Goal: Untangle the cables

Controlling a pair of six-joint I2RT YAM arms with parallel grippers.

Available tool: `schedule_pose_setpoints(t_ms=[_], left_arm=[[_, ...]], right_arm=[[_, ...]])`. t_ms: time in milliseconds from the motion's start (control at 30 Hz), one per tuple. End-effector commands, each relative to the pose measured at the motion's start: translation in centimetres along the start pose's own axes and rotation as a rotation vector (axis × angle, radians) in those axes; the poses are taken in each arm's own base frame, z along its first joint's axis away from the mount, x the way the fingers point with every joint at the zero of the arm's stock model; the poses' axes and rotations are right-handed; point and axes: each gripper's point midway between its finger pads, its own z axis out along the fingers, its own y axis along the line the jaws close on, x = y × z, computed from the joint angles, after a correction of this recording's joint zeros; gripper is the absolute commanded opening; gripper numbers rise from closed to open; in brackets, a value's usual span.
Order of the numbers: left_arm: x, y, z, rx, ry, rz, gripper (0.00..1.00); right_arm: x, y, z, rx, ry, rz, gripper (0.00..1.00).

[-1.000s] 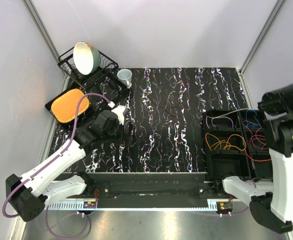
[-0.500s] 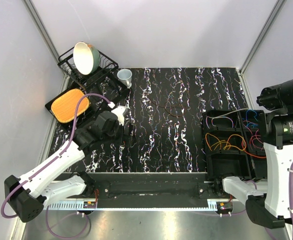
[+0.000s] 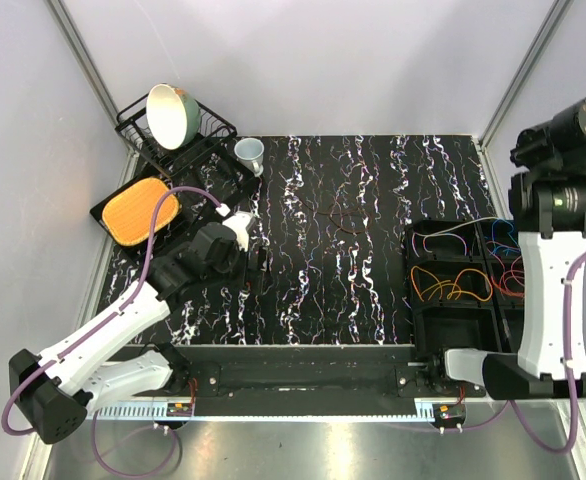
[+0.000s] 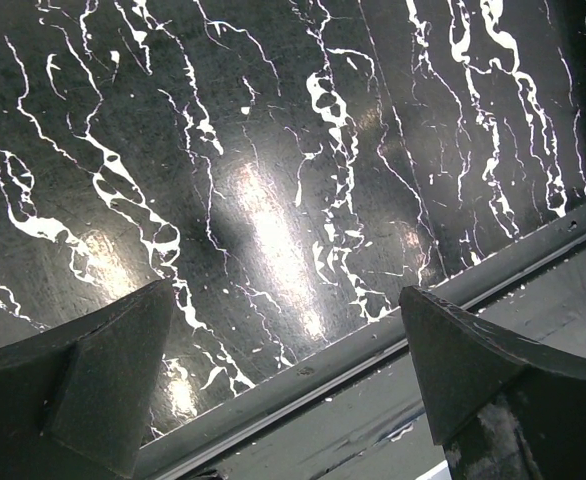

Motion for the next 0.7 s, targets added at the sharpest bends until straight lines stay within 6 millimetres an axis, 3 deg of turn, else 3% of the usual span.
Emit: schedule_pose_setpoints(t_ms=[0,200,367,400,433,467,533,567,600,633,667], left_arm=[[-1.0,0.4,0.0,-0.032,-0.035,0.022,0.99],[-1.0,0.6,0.2,-0.045,-0.029,0.022,0.99],[-1.0,0.8,0.3,-0.057,-0.028,0.022,0.99],[-0.9,0.8,0.4,-0.059,-0.025,0.020,0.99],[-1.0,0.8,0.4,-0.061,-0.026,0.020,0.99],[-1.0,0.8,0.5,-0.061,-0.025,0.020,0.99],[-0.9,0.9,0.5,-0.065,-0.020,0.020,0.99],[-0.9,1.0,0.6,-0.069,-0.018,0.018,0.99],[-0.9,1.0,0.6,-0.071,-0.019,0.020,0.99],[-0.9,1.1,0.5,-0.076,-0.018,0.020,0.99],[-0.9,1.2,0.5,-0.084,-0.019,0.020,0.99]], right_arm=[[-2.0,0.0,1.4,0.014,-0.048,-0.003,0.00],[-1.1,-0.4,2.7,0.078,-0.039,-0.010,0.00],[-0.7,0.3,2.6,0.036,-0.042,0.072,0.00],[0.5,1.2,2.6,-0.007,-0.009,0.025,0.00],[-0.2,1.8,2.3,-0.052,-0.005,0.120,0.00],[0.7,4.0,1.9,-0.183,0.026,0.077,0.00],[-0.2,6.0,1.0,-0.316,0.041,0.176,0.00],[-0.2,8.3,0.2,-0.434,0.056,0.190,0.00],[0.2,9.1,-0.4,-0.489,0.084,0.190,0.00],[-0.9,9.5,-0.9,-0.532,0.086,0.244,0.00],[-0.2,11.1,-1.3,-0.592,0.117,0.233,0.00]])
